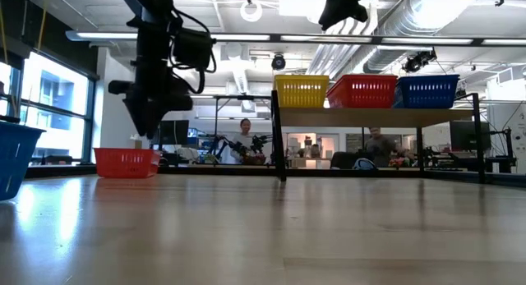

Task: Stack baskets on shelf by color
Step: Stack the red basket on the stacked red baskets on the shelf

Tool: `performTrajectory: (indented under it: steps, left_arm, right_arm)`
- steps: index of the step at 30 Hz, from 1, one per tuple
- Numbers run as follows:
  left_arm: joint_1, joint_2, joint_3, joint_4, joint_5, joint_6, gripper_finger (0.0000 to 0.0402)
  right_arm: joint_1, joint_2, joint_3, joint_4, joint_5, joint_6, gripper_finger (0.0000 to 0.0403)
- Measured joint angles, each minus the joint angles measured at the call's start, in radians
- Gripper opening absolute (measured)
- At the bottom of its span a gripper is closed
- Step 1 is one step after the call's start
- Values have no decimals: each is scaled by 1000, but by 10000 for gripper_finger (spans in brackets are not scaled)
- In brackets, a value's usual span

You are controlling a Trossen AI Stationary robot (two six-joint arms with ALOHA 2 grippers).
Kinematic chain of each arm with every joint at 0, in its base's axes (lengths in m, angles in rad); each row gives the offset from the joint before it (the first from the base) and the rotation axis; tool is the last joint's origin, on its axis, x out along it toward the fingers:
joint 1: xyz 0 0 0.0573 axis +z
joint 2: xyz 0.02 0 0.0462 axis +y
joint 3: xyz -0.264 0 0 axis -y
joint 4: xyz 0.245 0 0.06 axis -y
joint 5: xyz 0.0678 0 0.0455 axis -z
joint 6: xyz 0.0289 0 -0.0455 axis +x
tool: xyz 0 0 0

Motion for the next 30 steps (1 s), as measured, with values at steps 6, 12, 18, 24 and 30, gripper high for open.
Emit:
performTrajectory:
  steps: [6, 12, 18, 24, 30]
  left_arm:
    - [-45, -7, 0, -115, 3, 284, 99]
    - [-85, -7, 0, -118, 28, 422, 99]
    - [-77, 1, 0, -109, 28, 428, 99]
    - [-60, 2, 0, -114, 45, 440, 99]
    - [-64, 2, 0, -139, 44, 451, 99]
  right_arm:
    - [0, 0, 0, 0, 0, 10, 75]
    - [0, 0, 0, 0, 0, 11, 75]
    - [20, 0, 0, 0, 14, 9, 75]
    - [42, 0, 0, 0, 28, 7, 75]
    - [46, 0, 0, 0, 28, 7, 75]
